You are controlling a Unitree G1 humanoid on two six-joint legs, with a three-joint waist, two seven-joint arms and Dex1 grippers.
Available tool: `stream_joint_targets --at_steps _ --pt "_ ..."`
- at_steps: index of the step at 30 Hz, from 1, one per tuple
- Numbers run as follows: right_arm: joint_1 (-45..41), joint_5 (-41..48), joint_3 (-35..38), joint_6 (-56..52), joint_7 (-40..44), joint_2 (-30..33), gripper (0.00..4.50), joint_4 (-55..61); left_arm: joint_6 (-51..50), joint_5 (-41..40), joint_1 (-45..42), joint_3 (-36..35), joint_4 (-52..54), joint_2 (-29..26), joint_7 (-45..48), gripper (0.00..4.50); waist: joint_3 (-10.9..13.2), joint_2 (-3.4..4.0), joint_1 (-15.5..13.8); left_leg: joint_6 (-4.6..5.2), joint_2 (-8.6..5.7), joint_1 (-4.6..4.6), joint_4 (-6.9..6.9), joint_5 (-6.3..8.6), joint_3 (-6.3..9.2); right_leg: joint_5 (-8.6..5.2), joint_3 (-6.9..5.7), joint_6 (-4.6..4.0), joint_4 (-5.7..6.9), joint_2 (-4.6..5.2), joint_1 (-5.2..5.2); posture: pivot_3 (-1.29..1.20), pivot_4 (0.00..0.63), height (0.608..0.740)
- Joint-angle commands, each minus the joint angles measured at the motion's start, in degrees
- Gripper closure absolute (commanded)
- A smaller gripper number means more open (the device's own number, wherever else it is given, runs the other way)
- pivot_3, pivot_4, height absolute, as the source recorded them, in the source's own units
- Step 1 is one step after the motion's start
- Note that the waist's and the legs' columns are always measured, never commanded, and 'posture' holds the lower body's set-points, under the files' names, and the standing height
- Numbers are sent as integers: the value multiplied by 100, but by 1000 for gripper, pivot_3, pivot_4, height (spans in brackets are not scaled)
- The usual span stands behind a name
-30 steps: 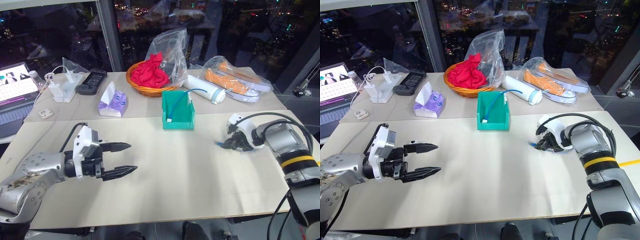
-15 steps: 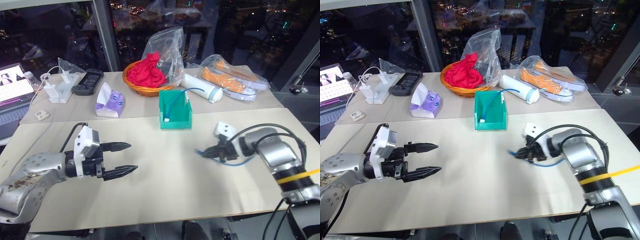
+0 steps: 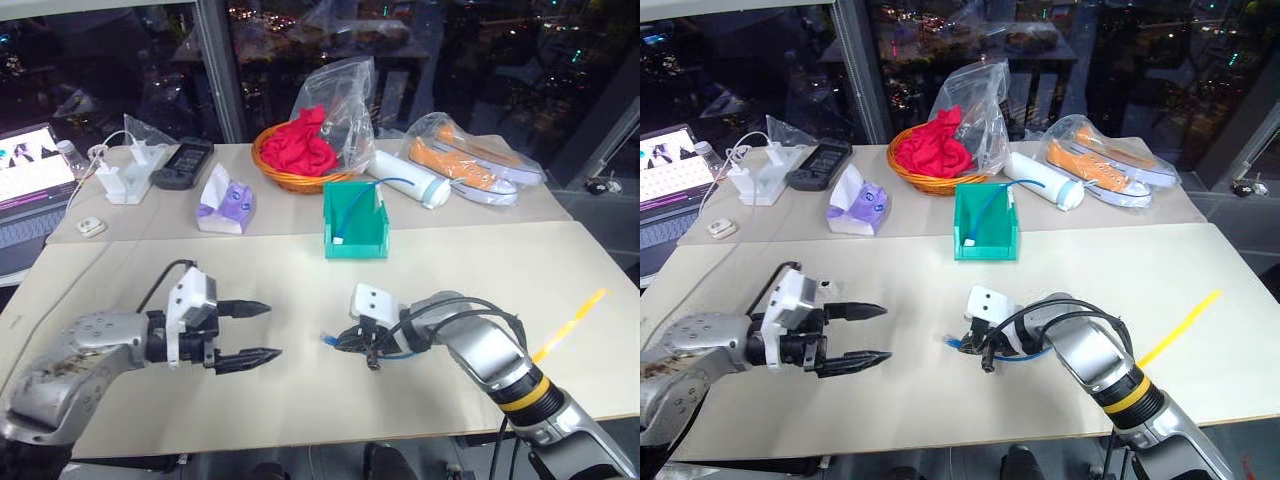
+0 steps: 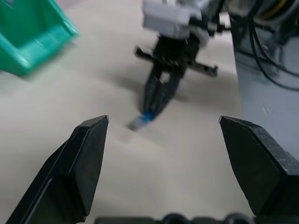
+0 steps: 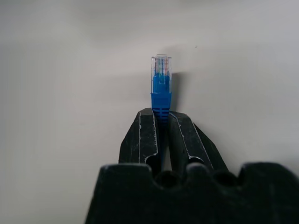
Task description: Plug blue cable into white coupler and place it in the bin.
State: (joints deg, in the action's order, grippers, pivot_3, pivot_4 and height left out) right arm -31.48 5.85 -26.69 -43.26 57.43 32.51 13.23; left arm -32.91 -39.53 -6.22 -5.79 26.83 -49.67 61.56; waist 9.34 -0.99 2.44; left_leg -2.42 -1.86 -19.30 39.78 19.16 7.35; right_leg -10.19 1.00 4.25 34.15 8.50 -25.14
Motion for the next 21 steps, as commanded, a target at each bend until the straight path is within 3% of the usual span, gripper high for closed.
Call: stream_joint_targets --at_steps 1,2,5,8,12,17,21 --pt "129 -122 -17 71 -193 25 4009 -45 298 288 -205 248 -78 52 126 405 0 0 6 1 0 2 1 0 0 0 1 0 1 0 2 0 150 723" --pt "151 -103 -7 66 -201 21 3518 -26 348 345 -264 321 -134 96 136 405 -1 0 1 1 0 3 2 0 0 0 0 0 2 0 2 0 150 723" --pt "210 199 253 -253 -177 -4 2661 314 520 570 -557 583 -409 284 142 405 -2 -3 -12 9 0 6 4 4 2 3 0 -4 4 -1 7 0 150 723" --pt "300 782 977 -668 -154 60 1650 871 773 872 -949 880 -874 521 246 405 -2 -3 -32 10 0 5 10 5 4 4 -1 -5 7 -1 8 0 150 723" --pt "449 1539 2140 -1207 -224 247 1650 1483 1282 1380 -1520 1400 -1836 872 615 405 -1 -2 -70 2 -1 -2 9 1 3 4 -1 -4 4 -1 2 0 150 723" --pt "680 2462 3375 -1832 -681 -1 1650 2034 2134 1970 -2139 1944 -3315 1383 1179 405 -2 -3 -99 3 -1 -3 6 1 0 7 -4 0 5 -1 8 0 150 723" --pt "927 2981 3765 -2249 -1163 -225 1650 2556 2720 2329 -2630 2201 -4433 1821 1551 405 -2 -3 -129 6 -2 -8 10 3 0 9 -5 4 4 -1 9 0 150 723"
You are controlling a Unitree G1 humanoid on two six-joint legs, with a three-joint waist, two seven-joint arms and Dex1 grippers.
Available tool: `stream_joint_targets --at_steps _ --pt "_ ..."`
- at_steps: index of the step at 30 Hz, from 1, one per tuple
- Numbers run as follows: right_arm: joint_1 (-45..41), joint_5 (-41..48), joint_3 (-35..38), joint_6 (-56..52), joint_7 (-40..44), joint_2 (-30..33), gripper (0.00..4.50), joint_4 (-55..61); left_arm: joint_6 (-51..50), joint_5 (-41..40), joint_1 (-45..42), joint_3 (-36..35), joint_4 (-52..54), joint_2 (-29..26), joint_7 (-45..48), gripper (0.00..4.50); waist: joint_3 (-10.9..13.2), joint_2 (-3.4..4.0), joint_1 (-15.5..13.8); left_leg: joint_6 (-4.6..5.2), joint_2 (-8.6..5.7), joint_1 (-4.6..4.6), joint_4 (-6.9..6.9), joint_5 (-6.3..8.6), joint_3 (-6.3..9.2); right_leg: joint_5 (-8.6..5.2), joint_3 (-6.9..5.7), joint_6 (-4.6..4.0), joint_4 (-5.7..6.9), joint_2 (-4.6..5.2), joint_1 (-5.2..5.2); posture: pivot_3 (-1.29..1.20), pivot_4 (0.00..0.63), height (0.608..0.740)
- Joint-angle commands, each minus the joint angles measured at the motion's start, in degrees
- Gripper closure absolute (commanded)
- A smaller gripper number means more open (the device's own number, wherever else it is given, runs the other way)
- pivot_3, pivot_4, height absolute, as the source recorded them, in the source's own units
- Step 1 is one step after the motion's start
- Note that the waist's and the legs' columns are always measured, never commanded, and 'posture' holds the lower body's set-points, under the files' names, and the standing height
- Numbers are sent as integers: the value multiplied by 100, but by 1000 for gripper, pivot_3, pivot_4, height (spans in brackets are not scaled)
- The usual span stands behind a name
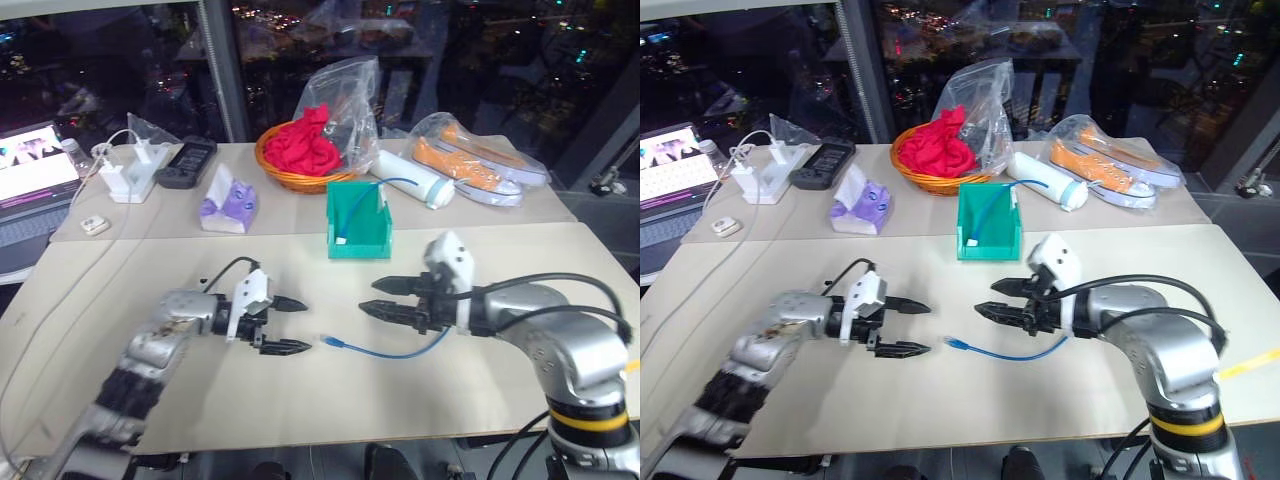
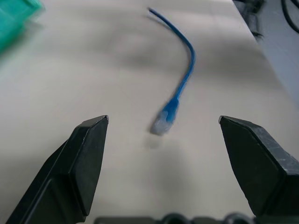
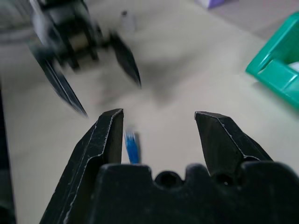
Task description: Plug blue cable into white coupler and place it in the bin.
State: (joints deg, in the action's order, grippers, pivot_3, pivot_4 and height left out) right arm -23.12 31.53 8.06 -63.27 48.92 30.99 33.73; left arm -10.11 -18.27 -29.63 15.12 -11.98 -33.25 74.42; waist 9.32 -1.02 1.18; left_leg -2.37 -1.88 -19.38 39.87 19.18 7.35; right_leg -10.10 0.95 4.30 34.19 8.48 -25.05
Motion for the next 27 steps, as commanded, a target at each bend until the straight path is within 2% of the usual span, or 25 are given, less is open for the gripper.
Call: stream_joint_targets --at_steps 1,7,13,14,15,16,18,24,25,27 --pt "127 484 307 -304 -421 -91 1650 580 535 249 -375 119 -756 254 331 405 0 0 -5 0 0 1 1 0 -1 1 1 1 1 0 1 0 150 723" --pt "421 890 472 -541 -1042 -159 1650 961 899 521 -820 262 -1698 665 762 405 0 0 -6 3 -1 1 5 2 -1 2 1 3 3 0 3 0 150 723" --pt "524 1178 531 -579 -1389 -76 1650 1046 1065 679 -916 258 -2068 849 968 405 0 -1 7 5 -1 3 7 3 0 2 1 4 6 0 5 0 150 723" --pt "537 1225 531 -571 -1428 -49 1585 1049 1091 710 -916 268 -2094 861 989 929 -1 -1 6 5 -1 4 7 3 0 3 1 4 6 0 7 0 150 723" --pt "548 1268 528 -555 -1461 -25 1585 1045 1108 729 -913 267 -2113 871 1001 1043 0 -1 5 6 -1 5 8 3 1 2 1 4 6 0 8 0 150 723" --pt "556 1299 523 -537 -1486 -2 1585 1039 1106 741 -907 260 -2124 878 1015 1468 -1 -1 4 7 -1 5 8 4 1 3 1 4 5 0 9 0 150 723" --pt "568 1363 510 -496 -1529 51 1585 1022 1110 763 -897 245 -2140 886 1032 1982 -1 -1 5 10 -1 5 9 5 1 3 1 4 5 0 9 0 150 723" --pt "640 1464 425 -299 -1467 316 1585 988 1044 769 -832 213 -2077 884 1069 4148 -1 -1 4 13 -1 6 9 7 1 3 1 5 5 0 10 0 150 723" --pt "640 1479 408 -272 -1462 348 1585 972 1009 753 -815 205 -2039 889 1071 4354 -1 -1 5 13 -1 6 9 7 1 3 1 5 5 0 10 0 150 723" --pt "636 1513 376 -211 -1465 395 1585 939 969 742 -790 197 -1983 891 1076 4354 -1 -1 6 13 -1 6 9 7 1 3 1 5 6 0 10 0 150 723"
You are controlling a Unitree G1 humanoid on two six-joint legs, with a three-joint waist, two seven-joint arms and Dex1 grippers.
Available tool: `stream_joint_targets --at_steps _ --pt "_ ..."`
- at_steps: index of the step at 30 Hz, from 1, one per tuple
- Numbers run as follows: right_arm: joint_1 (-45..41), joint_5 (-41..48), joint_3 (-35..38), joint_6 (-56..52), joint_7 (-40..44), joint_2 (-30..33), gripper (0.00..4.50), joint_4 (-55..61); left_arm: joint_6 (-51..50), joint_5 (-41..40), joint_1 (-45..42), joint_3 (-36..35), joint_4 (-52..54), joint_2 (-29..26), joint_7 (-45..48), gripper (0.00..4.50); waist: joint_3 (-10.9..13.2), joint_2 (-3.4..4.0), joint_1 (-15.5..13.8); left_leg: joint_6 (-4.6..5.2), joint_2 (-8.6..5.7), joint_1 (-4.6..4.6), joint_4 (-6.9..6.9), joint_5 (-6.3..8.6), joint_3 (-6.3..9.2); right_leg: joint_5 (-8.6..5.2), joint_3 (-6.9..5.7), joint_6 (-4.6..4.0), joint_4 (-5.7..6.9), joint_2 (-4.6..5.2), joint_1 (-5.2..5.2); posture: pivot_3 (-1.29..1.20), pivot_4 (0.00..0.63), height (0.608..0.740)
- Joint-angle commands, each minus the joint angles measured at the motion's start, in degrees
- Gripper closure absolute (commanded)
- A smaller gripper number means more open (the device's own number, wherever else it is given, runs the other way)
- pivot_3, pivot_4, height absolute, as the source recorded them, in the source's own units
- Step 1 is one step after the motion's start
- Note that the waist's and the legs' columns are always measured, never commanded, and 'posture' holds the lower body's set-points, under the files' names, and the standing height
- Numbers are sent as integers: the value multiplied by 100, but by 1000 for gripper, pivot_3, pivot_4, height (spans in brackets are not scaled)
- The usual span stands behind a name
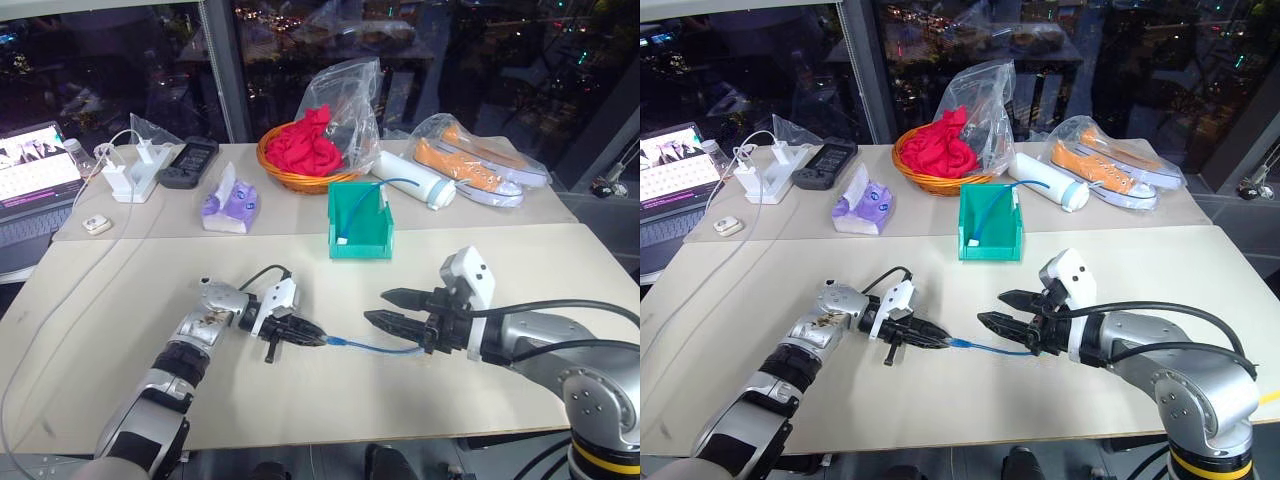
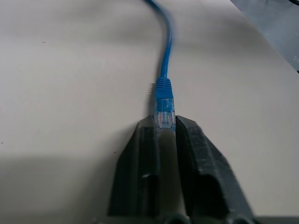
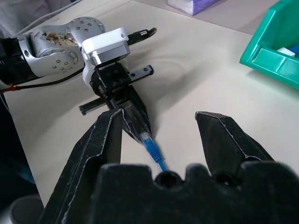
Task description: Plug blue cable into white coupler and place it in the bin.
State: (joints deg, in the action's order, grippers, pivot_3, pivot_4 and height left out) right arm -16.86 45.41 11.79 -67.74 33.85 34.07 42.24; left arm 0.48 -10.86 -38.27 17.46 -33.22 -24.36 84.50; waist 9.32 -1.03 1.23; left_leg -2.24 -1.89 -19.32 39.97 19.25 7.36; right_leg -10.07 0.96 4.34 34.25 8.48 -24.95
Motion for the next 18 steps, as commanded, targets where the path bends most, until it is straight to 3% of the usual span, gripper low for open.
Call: stream_joint_targets --at_steps 1,10,15,18 --pt "6 139 -14 265 42 105 1585 70 -114 -11 89 -51 170 6 56 4354 0 0 2 0 0 0 0 0 0 0 0 0 0 0 0 0 150 723" --pt "152 660 67 185 -78 33 1585 28 -371 -236 434 -505 1139 -19 -574 4354 0 0 0 0 1 -1 3 0 0 0 0 0 0 0 0 0 150 723" --pt "1109 2654 561 -79 -336 97 1585 364 -873 -488 1070 -905 2710 153 -1611 4354 0 -1 -46 0 1 -3 2 0 3 1 0 1 -5 1 0 0 150 723" --pt "1378 3568 314 -2 -1435 -24 1585 56 -949 -397 1433 -961 3379 243 -2172 4354 0 -1 -39 4 1 -1 2 3 0 2 1 4 -12 1 3 0 150 723"
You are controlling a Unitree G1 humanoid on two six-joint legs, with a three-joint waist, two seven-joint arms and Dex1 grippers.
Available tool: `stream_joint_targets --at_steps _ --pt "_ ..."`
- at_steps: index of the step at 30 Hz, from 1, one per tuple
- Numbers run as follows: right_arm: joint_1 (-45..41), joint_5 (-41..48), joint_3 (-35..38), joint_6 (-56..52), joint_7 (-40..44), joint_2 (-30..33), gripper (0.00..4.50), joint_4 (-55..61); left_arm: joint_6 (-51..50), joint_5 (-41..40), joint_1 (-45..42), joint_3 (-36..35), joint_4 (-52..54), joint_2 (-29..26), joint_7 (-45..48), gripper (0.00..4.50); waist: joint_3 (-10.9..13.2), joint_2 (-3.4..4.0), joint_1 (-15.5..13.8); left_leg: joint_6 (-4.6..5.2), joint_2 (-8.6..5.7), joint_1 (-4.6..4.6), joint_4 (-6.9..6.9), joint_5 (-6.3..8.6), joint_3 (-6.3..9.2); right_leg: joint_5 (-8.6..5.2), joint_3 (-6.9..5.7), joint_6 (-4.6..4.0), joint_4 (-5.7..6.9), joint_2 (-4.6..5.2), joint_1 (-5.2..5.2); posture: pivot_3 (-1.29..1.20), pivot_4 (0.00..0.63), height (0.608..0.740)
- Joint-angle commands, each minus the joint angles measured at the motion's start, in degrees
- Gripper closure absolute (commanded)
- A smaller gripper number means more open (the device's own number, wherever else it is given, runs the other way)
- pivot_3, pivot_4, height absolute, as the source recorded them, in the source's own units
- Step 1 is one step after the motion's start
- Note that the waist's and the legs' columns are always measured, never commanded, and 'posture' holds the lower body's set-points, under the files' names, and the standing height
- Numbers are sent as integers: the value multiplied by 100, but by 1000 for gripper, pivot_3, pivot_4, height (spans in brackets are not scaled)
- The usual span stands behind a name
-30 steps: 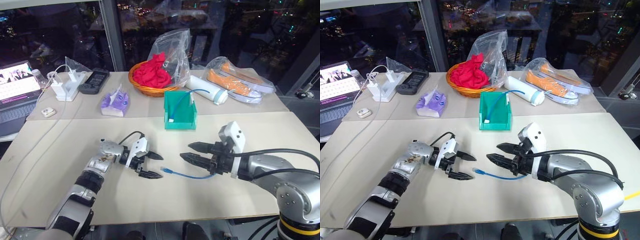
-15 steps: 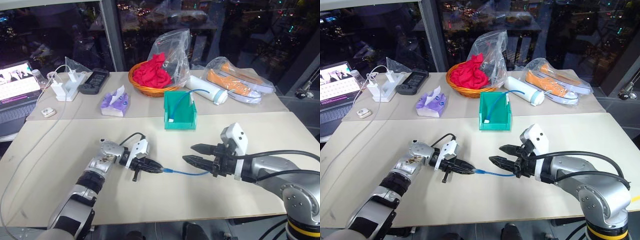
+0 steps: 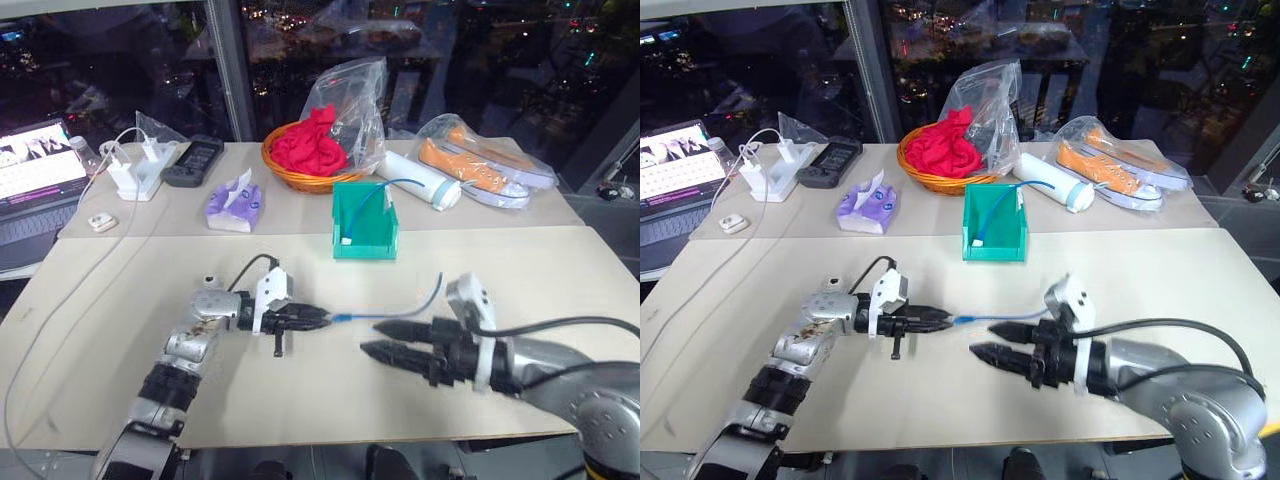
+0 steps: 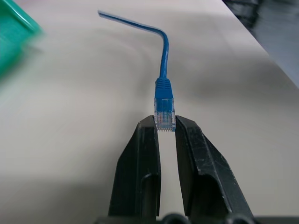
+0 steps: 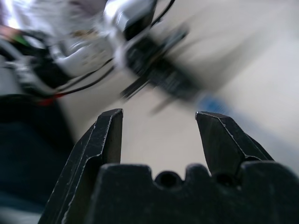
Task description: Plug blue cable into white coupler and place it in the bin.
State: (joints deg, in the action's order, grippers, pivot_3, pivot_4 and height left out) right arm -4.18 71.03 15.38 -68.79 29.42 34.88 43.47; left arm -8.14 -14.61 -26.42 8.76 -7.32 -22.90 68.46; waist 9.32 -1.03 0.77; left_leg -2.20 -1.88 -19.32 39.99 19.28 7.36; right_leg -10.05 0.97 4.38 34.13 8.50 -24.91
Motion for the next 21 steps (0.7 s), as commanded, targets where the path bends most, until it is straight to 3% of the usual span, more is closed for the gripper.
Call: stream_joint_targets --at_steps 1,6,10,14,21 --pt "116 1057 -244 146 -1569 -347 1585 -279 -104 -7 360 -102 989 132 -736 4354 0 0 19 0 0 5 1 0 1 0 0 0 1 0 5 0 150 723" --pt "175 2051 -636 1009 -3537 -1168 1585 -775 -142 29 591 -109 1453 309 -1410 4354 -3 -3 7 13 3 14 0 6 0 3 5 -7 2 -1 0 0 150 723" --pt "319 2665 -737 1723 -4446 -1548 1585 -935 -145 22 666 -58 1654 368 -1685 4354 -4 -2 -9 13 1 13 5 5 3 4 4 -8 1 -1 4 0 150 723" --pt "369 3156 -887 2347 -4874 -1874 1585 -897 -115 22 761 22 1752 368 -1791 4354 -5 0 16 11 0 12 1 4 2 4 4 -8 1 -2 1 0 150 723" --pt "17 2870 -1291 2844 -5230 -2126 1585 -1137 -45 5 800 126 1779 434 -1852 4354 -6 2 43 13 0 12 -2 5 2 4 4 -8 0 -2 -1 0 150 723"
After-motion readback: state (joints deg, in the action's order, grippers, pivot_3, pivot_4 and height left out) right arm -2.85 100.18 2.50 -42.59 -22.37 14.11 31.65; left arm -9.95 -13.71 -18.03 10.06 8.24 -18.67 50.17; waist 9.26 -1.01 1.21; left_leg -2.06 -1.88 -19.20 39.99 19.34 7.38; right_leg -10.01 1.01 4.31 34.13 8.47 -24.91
